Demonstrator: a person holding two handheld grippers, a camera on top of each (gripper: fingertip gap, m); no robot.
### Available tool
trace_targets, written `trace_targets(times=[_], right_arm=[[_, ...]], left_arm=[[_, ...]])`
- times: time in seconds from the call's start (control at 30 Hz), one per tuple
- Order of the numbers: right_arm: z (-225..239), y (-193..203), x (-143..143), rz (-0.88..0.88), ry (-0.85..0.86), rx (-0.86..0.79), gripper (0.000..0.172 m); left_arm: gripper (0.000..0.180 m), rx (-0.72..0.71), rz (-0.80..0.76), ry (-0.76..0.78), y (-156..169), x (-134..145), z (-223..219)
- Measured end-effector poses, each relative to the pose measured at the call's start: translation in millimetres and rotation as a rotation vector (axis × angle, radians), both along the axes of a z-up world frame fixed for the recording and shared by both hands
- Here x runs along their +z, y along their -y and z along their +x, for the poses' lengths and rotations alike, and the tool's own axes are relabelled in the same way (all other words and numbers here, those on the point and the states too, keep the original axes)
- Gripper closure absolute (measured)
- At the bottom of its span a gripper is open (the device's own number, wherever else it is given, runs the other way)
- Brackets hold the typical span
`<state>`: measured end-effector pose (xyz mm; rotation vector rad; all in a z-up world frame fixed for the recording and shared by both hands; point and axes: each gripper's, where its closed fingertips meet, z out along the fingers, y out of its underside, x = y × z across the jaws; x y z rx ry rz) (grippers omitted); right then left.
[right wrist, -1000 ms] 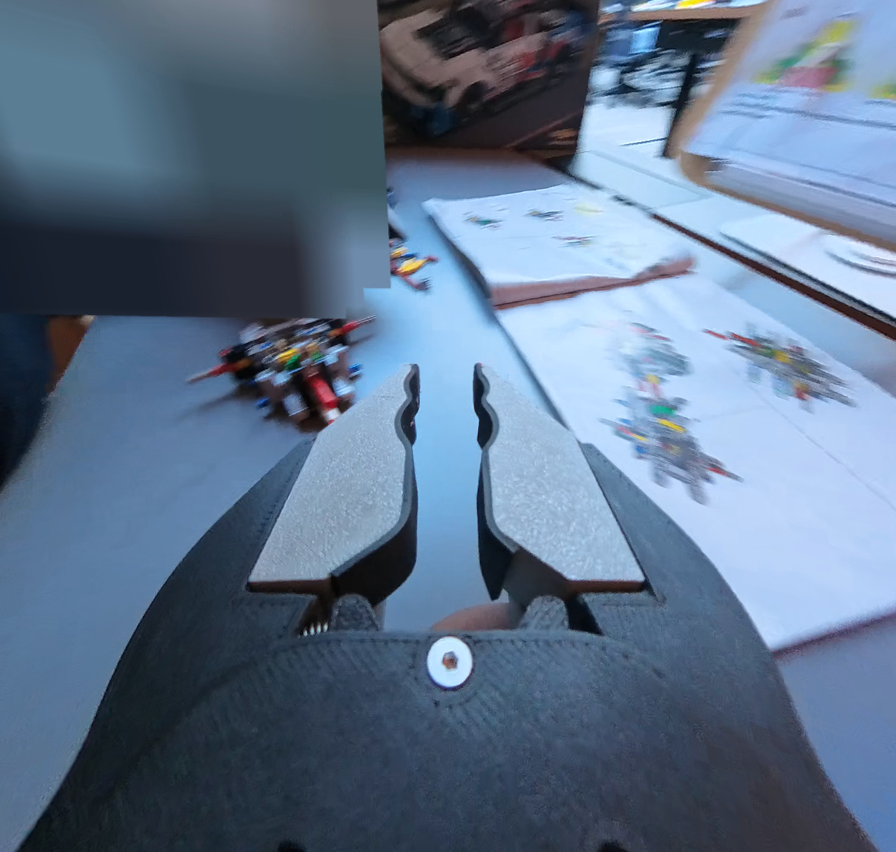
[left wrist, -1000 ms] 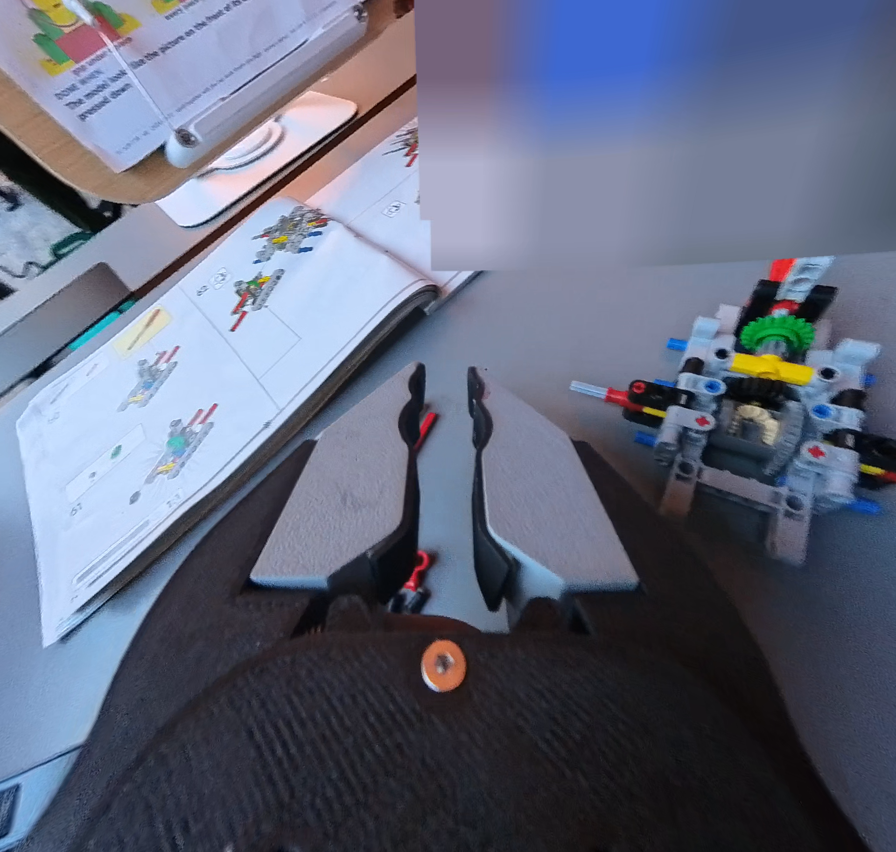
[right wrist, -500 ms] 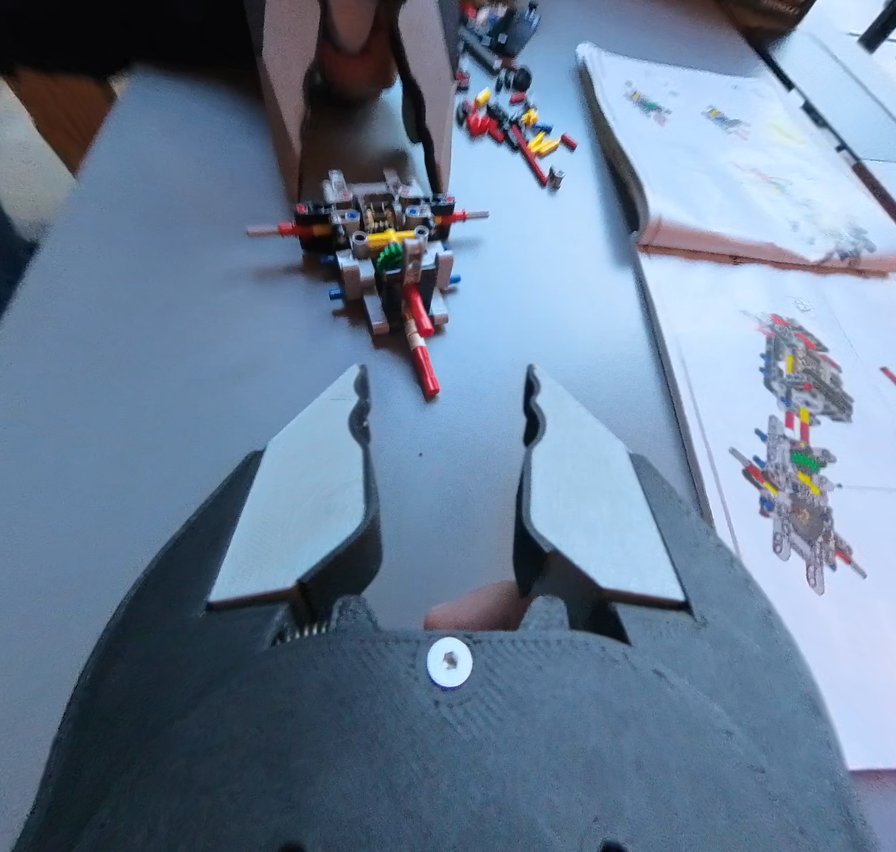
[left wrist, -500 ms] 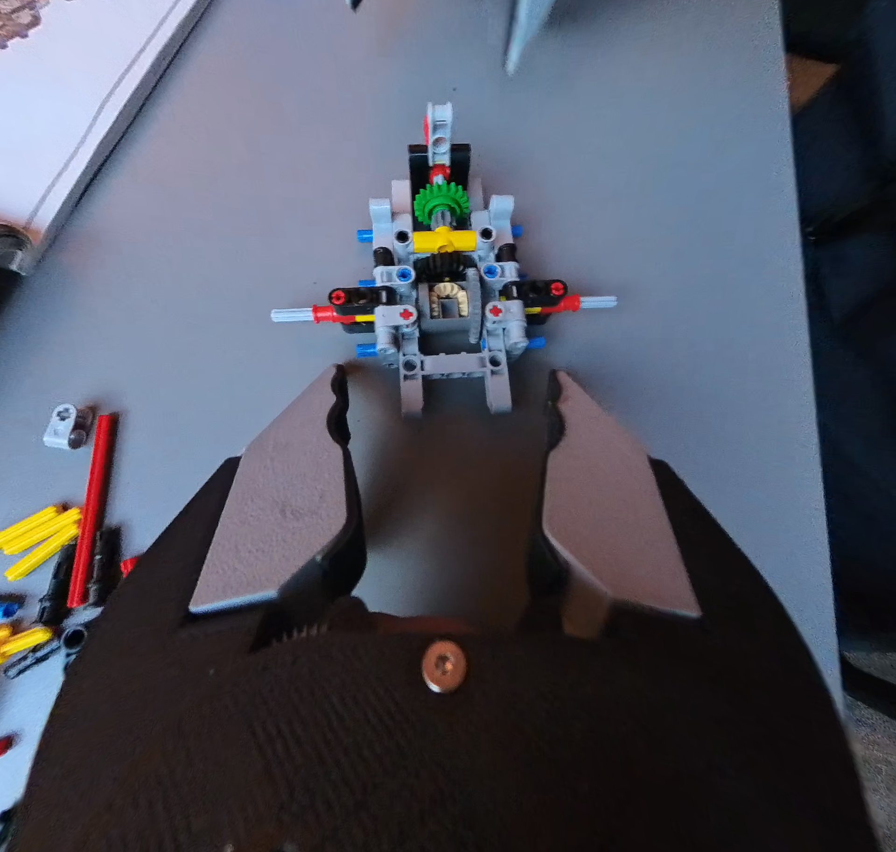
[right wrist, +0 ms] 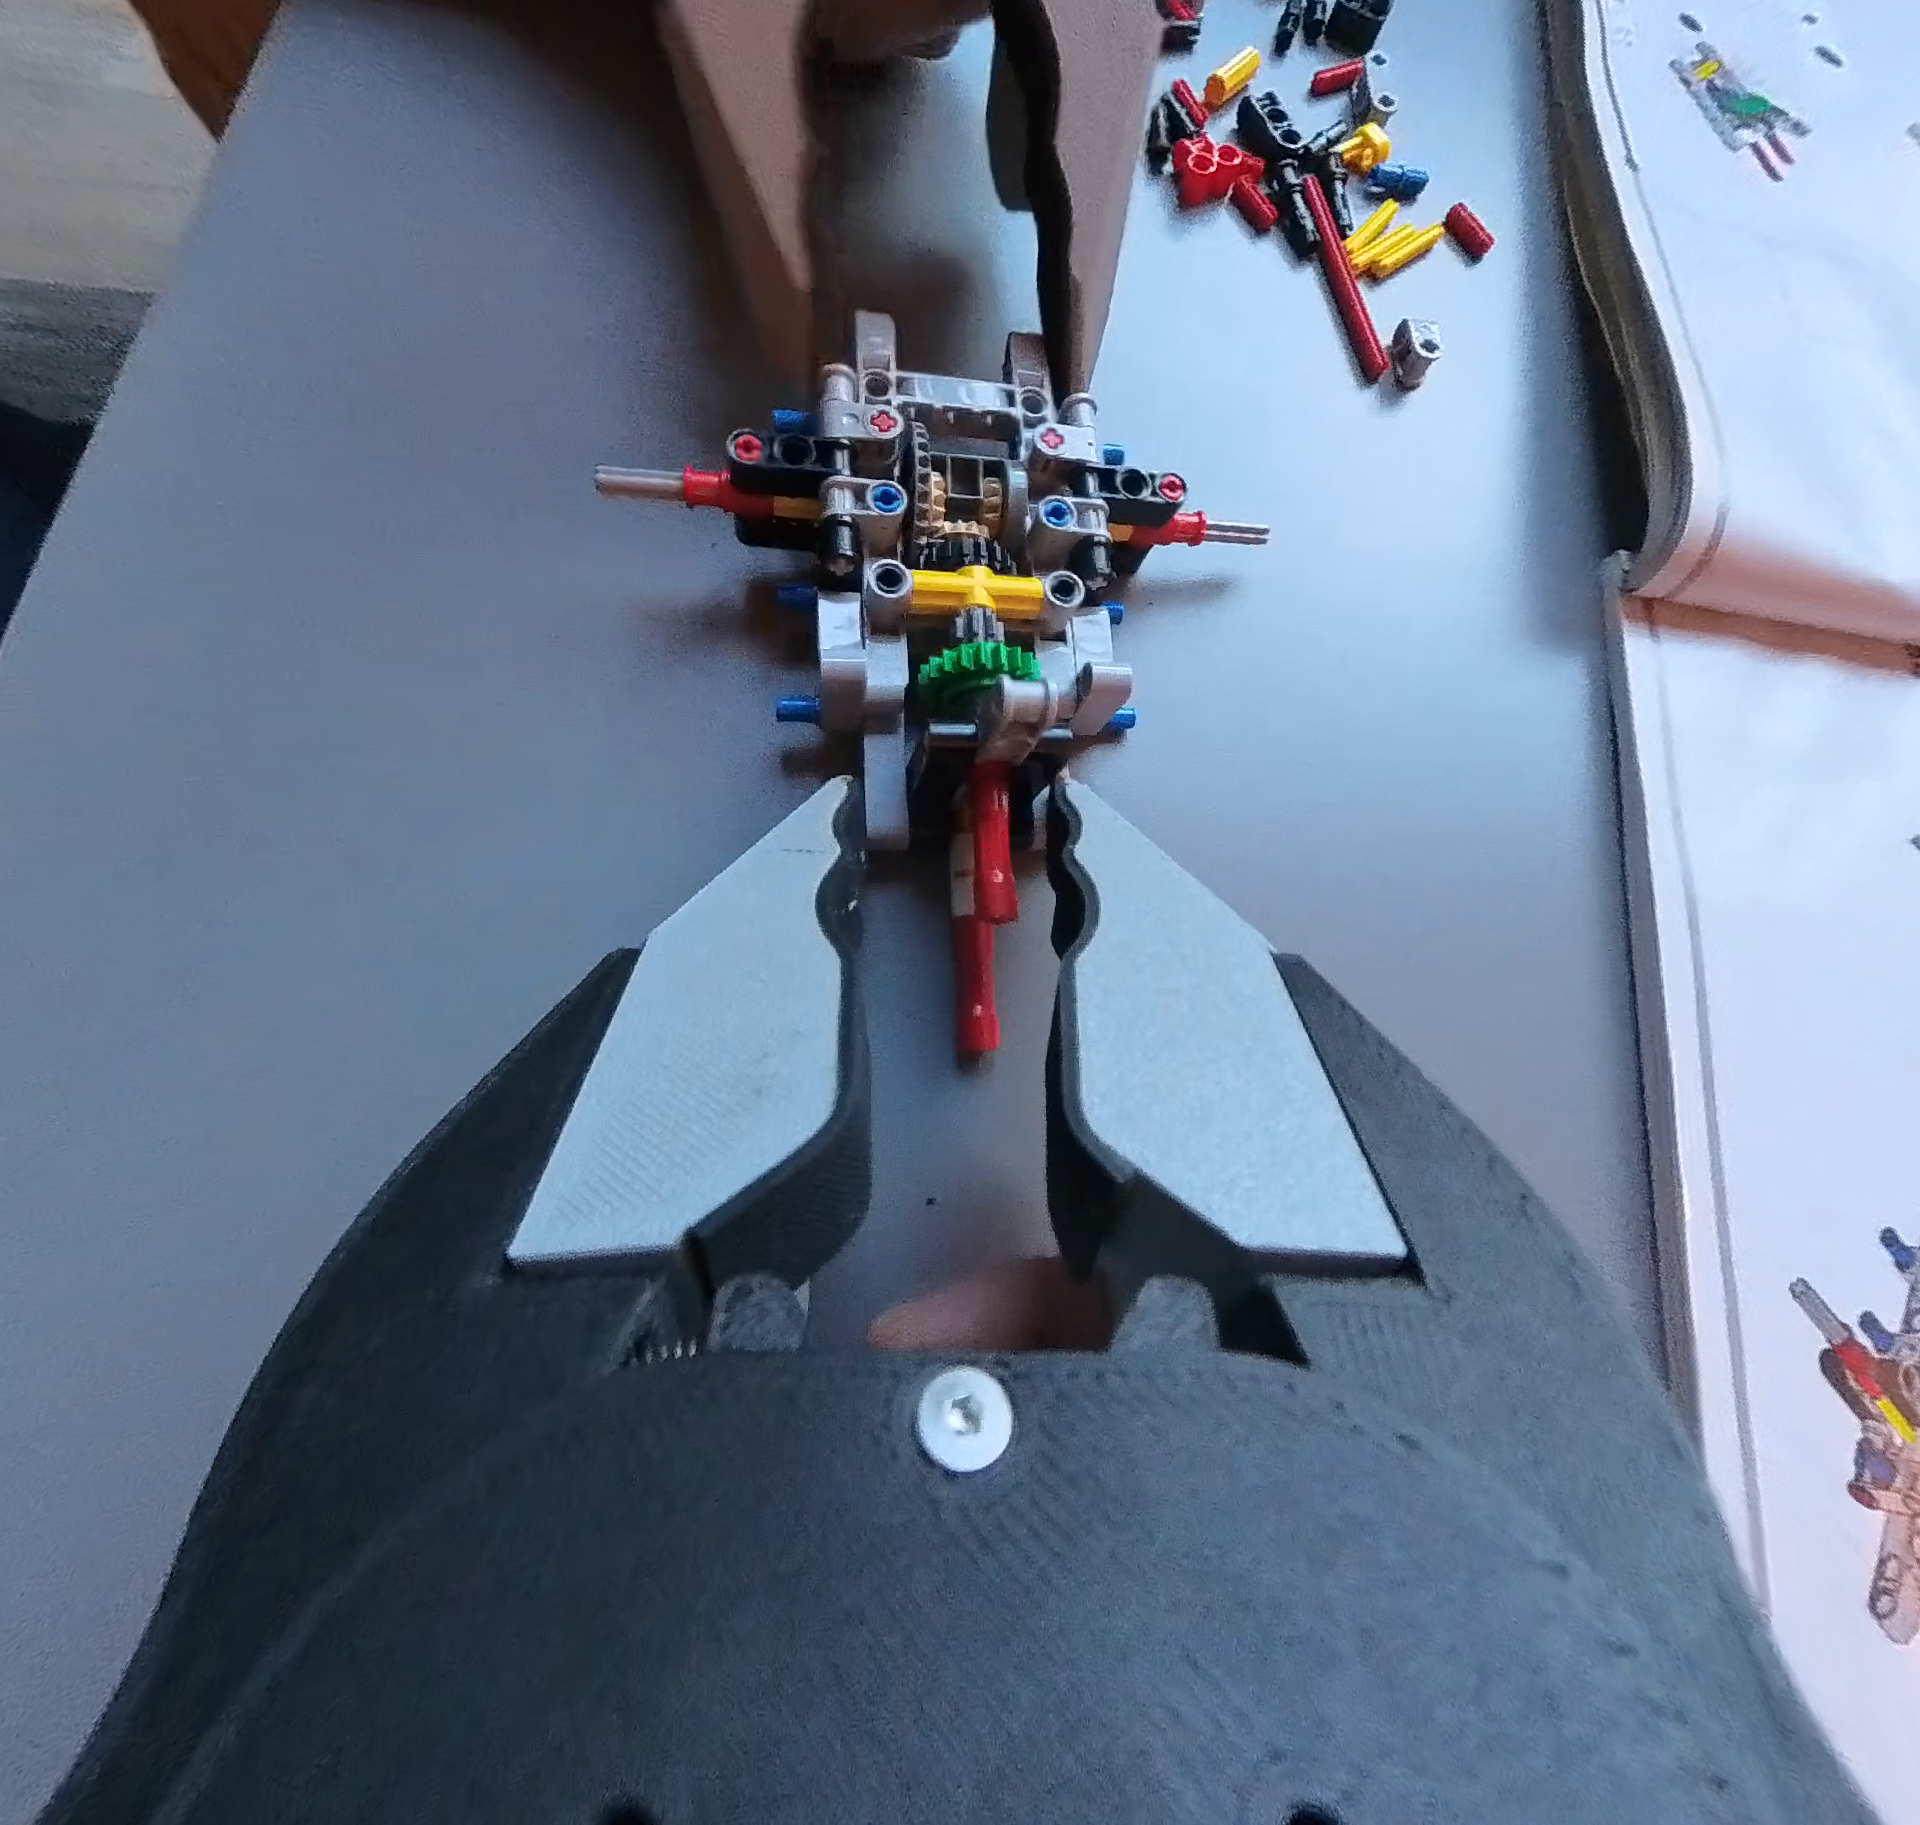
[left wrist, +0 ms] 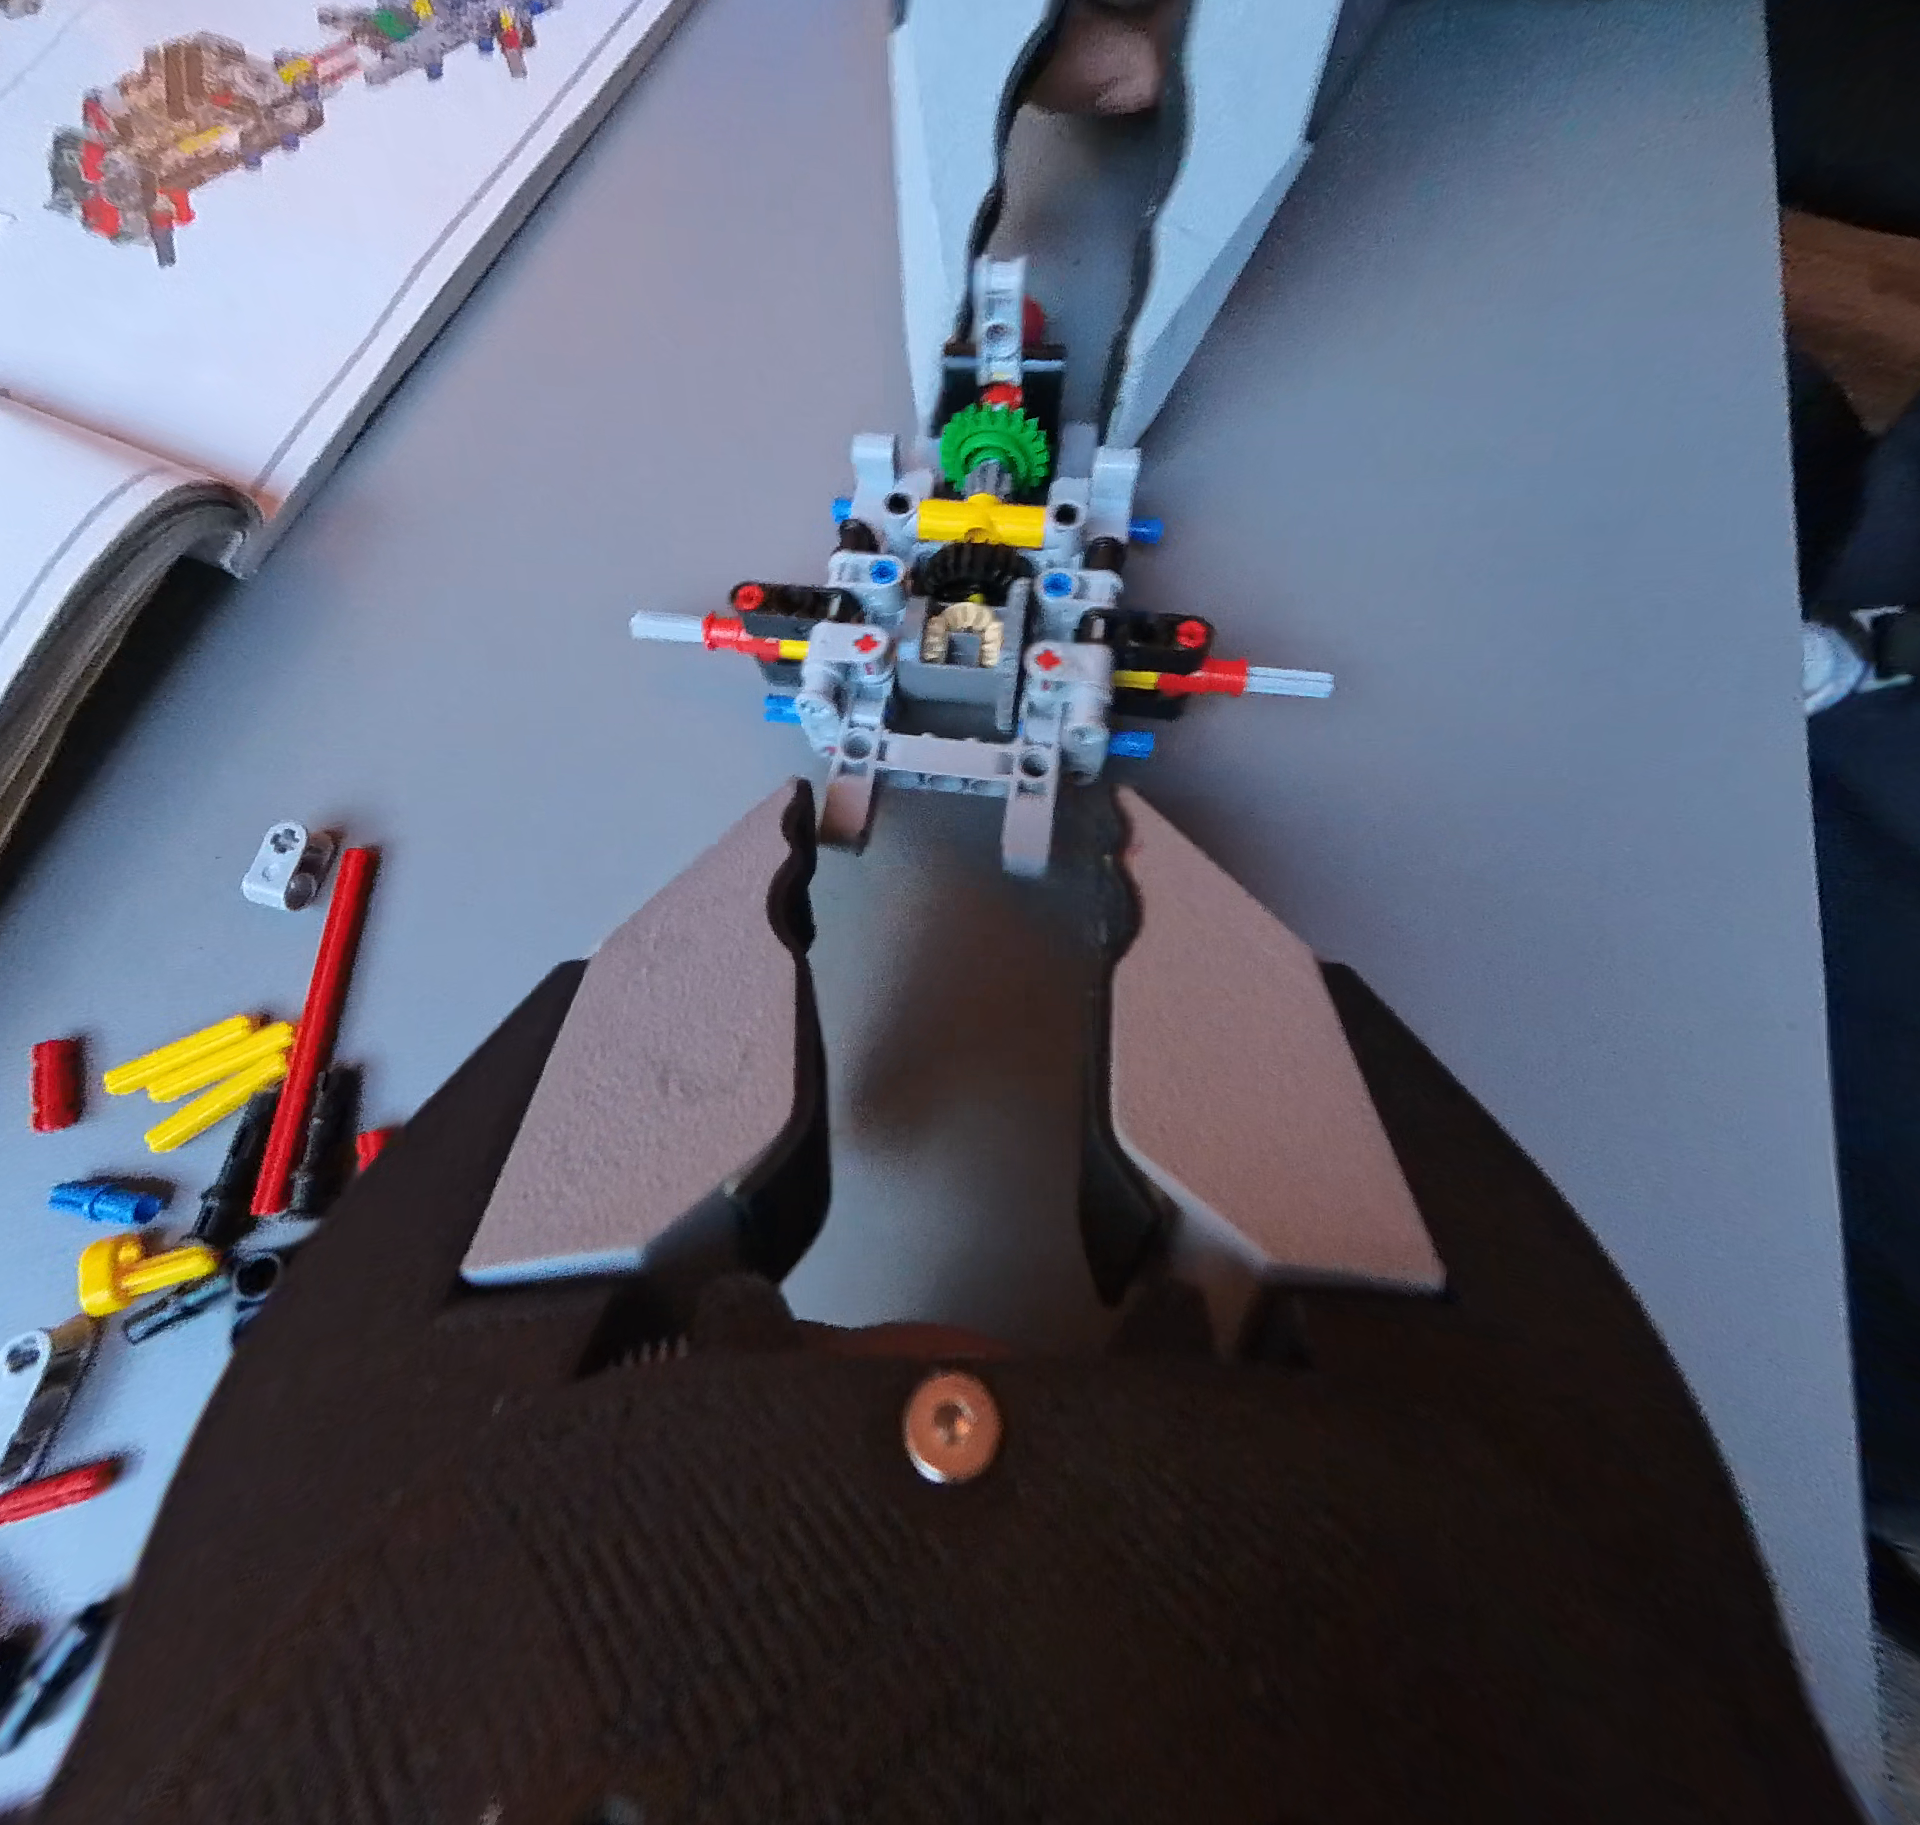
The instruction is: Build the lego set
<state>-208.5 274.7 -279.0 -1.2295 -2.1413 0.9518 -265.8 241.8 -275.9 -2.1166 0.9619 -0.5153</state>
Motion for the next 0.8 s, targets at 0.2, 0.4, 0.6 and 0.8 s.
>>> trace_targets(times=[0.2,0.4,0.6,0.8], right_arm=[[0.6,-6.9,5.7,-0.153,0.054,-0.061,0.141],[1.2,-10.7,11.3,-0.361,0.122,-0.115,0.142],[5.8,-12.7,12.7,-0.48,0.16,-0.125,0.143],[11.9,-19.3,23.1,-0.61,0.142,-0.107,0.151]], left_arm=[[0.119,0.007,0.512,-0.353,-9.1,18.1,-13.5],[0.131,-0.009,0.76,-0.558,-22.0,28.0,3.3],[0.153,-0.046,0.755,-0.537,-31.5,28.9,13.9],[0.157,0.016,0.514,-0.379,-43.8,25.3,6.9]])
